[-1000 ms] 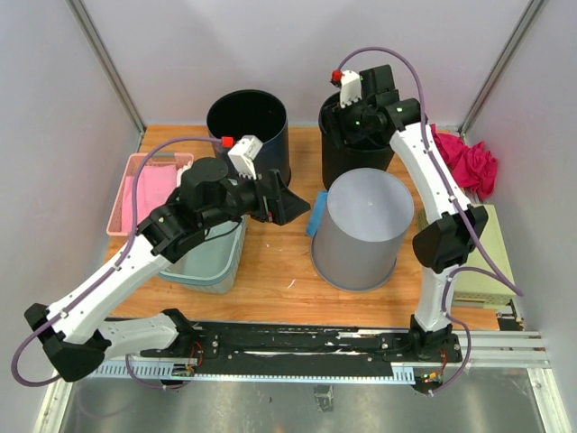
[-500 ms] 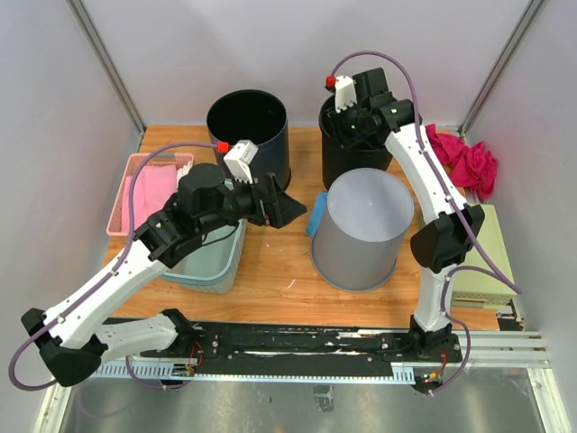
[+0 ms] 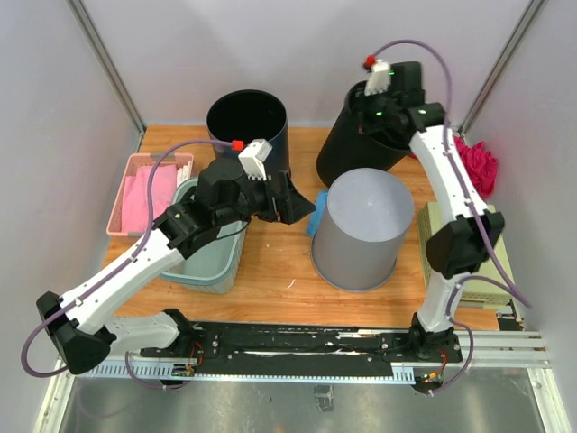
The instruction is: Turn the large container upside down
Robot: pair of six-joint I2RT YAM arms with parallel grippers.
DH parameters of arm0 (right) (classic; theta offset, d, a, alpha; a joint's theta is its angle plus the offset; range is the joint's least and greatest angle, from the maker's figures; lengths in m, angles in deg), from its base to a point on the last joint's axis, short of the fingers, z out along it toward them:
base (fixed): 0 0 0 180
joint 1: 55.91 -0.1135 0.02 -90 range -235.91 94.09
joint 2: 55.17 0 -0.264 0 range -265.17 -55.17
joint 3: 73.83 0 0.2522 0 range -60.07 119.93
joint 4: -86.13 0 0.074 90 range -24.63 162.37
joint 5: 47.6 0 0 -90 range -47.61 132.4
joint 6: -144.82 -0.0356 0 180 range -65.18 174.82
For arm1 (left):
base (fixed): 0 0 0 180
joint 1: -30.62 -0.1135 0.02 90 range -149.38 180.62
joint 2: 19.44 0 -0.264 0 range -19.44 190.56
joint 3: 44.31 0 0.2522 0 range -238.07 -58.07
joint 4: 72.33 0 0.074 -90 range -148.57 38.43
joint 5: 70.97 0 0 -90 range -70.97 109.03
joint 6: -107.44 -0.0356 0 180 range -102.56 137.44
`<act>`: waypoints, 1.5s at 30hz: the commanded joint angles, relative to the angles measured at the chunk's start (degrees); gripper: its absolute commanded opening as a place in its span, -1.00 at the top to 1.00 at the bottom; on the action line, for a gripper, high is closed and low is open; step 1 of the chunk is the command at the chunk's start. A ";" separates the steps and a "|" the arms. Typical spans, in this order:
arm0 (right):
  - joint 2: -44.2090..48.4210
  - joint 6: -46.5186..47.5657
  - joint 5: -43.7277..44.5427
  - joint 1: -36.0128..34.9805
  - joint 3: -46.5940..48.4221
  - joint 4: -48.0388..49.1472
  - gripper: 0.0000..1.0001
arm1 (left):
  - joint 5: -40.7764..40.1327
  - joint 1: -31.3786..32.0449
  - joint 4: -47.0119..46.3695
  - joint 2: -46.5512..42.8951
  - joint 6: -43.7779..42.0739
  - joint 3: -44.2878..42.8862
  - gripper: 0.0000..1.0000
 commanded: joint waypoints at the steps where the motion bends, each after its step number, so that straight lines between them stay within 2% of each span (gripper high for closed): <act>1: 9.70 -27.17 -22.21 10.08 -12.54 30.01 0.99 | -0.82 -0.06 -2.31 1.96 -0.83 -3.67 -0.98; 4: 12.13 -41.55 -26.51 15.32 -21.51 47.77 0.99 | -2.86 -0.15 -0.48 3.82 -1.57 -6.13 -0.98; 7: 11.43 -51.76 -30.14 19.31 -27.18 57.67 0.99 | -5.56 -0.19 1.66 5.58 -2.87 -9.23 -0.98; 9: 10.29 -56.38 -32.40 21.65 -29.67 60.01 0.99 | -7.13 -0.38 1.69 6.43 -3.99 -10.90 -0.98; 14: 7.55 -61.23 -37.06 25.20 -37.01 64.46 0.99 | -10.78 -1.56 -1.74 8.06 -6.44 -12.82 -0.98; 16: 6.94 -61.87 -38.51 26.40 -39.67 65.96 0.99 | -6.76 -2.45 -2.38 9.51 -9.69 -14.34 -0.98; 19: 8.04 -57.38 -38.87 28.29 -43.04 61.78 0.99 | -1.10 -4.91 0.87 13.38 -10.73 -18.42 -0.98; 21: 9.37 -51.14 -37.45 29.85 -44.77 52.62 0.99 | -0.40 -6.21 0.41 14.88 -10.10 -18.88 -0.98; 22: 10.00 -47.31 -36.09 30.51 -45.10 47.92 0.91 | 0.47 -7.15 -0.16 15.73 -9.69 -18.90 -0.98; 26: 12.17 -32.21 -27.92 31.28 -43.89 30.69 0.36 | 2.17 -9.86 -0.54 20.67 -7.80 -19.80 -0.98; 30: 14.22 -26.98 -23.16 31.29 -43.55 24.77 0.11 | 1.78 -10.85 -1.29 24.67 -6.64 -19.54 -0.99; 33: 15.15 -25.10 -20.68 31.30 -43.10 22.73 0.08 | 4.74 -11.77 -2.37 27.75 -6.21 -19.68 -0.98; 45: 16.64 -23.74 -17.90 31.28 -43.12 20.67 0.09 | 6.88 -13.38 -4.86 37.54 -7.87 -23.44 -0.98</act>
